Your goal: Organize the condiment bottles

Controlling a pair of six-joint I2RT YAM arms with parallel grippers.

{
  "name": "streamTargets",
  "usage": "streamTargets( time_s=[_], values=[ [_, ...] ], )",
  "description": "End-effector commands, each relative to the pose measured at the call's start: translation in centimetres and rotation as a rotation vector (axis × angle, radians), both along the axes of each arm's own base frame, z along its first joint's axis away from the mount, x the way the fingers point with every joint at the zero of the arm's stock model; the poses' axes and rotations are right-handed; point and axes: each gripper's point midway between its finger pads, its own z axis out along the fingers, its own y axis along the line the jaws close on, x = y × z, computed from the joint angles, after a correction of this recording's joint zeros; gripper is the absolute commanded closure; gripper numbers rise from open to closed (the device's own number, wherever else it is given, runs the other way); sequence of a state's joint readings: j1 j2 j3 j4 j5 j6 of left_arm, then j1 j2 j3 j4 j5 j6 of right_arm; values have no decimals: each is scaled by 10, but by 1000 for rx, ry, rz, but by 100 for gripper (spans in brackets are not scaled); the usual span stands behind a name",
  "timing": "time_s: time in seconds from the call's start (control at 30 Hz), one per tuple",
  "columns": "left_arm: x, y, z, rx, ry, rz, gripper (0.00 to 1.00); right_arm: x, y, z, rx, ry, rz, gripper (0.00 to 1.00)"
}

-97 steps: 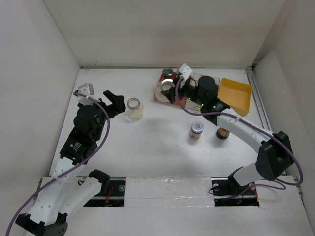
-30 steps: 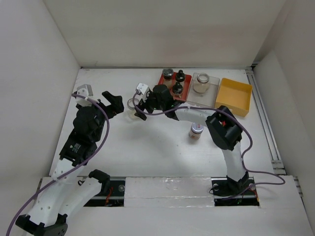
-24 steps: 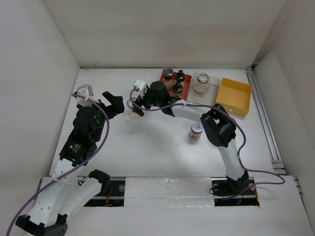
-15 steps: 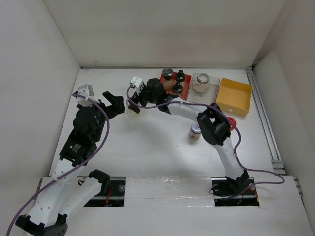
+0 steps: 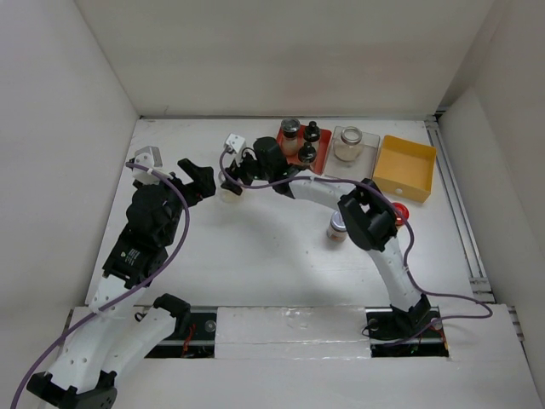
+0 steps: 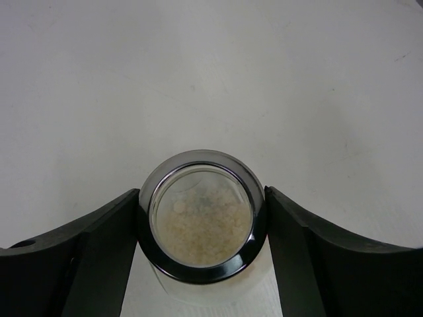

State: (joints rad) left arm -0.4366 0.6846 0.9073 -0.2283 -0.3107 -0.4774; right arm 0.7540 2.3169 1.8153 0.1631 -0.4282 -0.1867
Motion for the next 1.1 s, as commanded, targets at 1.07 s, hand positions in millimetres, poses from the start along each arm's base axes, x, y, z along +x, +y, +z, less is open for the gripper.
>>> streamTargets(
  time_s=[1.07],
  values=[
    [1, -5, 6, -2, -30, -32, 7, 80, -387, 118, 103, -170, -694, 48]
  ],
)
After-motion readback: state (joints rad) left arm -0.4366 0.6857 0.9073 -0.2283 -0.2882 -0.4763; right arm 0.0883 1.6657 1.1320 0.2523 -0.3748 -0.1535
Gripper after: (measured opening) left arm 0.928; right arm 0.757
